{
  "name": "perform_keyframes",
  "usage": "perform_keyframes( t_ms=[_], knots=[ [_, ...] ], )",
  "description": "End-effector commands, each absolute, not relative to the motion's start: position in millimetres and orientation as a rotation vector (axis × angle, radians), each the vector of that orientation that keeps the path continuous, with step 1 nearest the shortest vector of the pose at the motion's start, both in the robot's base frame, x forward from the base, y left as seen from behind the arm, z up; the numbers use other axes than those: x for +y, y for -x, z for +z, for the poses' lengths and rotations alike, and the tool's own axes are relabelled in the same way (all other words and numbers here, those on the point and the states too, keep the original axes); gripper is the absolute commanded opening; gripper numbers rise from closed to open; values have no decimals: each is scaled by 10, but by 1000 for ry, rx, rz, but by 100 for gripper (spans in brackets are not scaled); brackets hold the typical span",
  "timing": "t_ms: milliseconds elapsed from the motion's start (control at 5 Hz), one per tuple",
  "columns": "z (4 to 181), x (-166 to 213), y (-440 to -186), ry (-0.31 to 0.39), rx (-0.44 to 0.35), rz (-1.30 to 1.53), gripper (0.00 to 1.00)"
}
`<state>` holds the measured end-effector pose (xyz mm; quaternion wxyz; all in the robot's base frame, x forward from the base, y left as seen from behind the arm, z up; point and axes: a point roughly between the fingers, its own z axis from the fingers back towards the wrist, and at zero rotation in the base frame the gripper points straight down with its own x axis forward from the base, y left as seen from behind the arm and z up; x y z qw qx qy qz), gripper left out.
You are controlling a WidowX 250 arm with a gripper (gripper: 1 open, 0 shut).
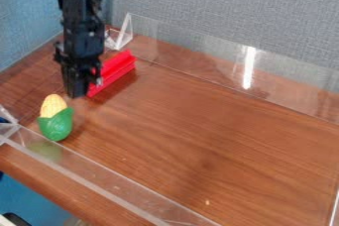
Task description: Push the yellow object to the right side of the table
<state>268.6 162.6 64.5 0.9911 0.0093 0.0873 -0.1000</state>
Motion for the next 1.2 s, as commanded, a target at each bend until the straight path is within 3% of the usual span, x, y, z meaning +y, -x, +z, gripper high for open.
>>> perform_keyframes(
  t_ms=[0,400,1000],
  knots=[
    [999,1734,-2760,-67,92,-162,100],
    [956,1504,-2692,-68,90,-299,100],
    [722,1586,-2714,-63,112,-202,100]
  ],
)
